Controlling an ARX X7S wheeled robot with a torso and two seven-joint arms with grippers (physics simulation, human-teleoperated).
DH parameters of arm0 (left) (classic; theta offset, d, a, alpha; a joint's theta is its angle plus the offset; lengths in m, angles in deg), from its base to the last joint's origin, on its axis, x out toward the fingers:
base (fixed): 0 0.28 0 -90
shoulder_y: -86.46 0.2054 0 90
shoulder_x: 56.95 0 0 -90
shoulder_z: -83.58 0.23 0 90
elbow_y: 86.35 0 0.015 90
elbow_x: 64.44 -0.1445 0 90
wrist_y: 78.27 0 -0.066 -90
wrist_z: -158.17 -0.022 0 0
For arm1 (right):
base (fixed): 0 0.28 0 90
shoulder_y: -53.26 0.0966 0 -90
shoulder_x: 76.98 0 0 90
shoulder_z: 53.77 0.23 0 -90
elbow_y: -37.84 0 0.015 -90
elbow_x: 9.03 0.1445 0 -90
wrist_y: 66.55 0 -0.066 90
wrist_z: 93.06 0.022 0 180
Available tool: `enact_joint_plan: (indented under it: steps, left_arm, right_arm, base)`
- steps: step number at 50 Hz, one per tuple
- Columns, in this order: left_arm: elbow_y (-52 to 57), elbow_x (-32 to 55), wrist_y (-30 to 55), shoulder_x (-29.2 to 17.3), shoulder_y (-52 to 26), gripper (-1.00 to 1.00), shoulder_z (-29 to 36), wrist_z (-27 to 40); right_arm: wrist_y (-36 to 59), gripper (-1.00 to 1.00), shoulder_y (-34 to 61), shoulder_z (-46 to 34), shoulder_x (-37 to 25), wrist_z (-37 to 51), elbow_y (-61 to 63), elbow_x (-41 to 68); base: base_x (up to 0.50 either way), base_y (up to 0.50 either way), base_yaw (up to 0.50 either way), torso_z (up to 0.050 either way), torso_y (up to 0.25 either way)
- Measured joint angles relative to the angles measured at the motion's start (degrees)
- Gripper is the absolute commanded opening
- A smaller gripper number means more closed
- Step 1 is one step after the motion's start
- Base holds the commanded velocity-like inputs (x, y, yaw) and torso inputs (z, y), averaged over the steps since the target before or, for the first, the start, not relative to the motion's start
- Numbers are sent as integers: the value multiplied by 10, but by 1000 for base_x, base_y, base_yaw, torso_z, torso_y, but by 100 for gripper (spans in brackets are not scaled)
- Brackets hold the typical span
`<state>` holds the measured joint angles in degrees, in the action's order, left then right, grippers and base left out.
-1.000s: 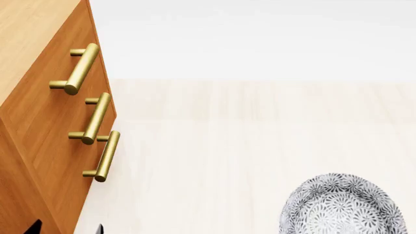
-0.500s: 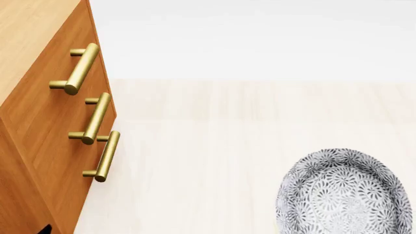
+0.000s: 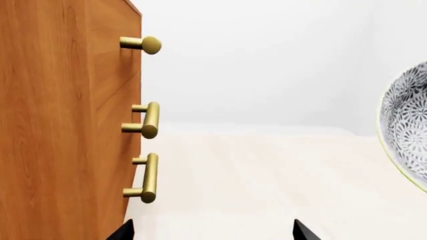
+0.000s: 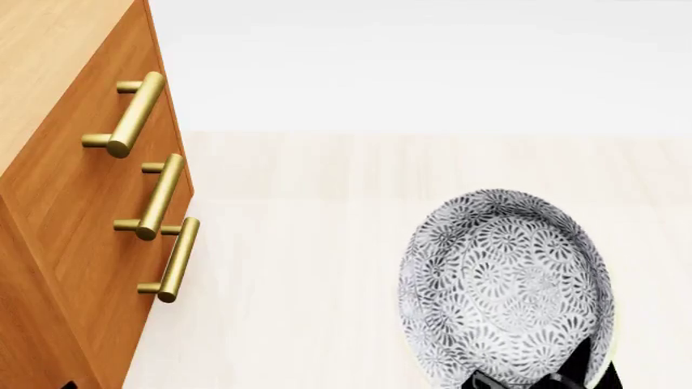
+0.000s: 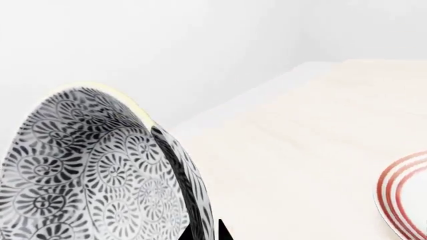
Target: Put the bowl on top of the cabinet.
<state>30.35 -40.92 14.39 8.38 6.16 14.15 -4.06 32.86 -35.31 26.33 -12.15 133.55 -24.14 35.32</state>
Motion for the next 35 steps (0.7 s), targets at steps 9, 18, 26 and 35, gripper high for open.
enact_joint_plan:
  steps: [9,18,26,35]
  left_arm:
    - [12,20,-11,-10,10,100,-8,-13]
    - [-2,45,-16,-11,-1,100,-18,-24]
    - [9,58,11,-15,-24,100,-20,-14]
    - [60,69,76,-25,-55,100,-11,19]
  right_arm:
    - [32,-100,30,-45,-8,9,19,-51]
    - [54,-100,60,-91,-7,7,19,-99]
    - [55,-100,74,-107,-8,3,13,-125]
    - [46,-100,75,-119,-13,2,24,-149]
  base:
    - [0,0,0,0,0]
    - [0,0,0,0,1]
    - [0,0,0,0,0]
    - [0,0,0,0,0]
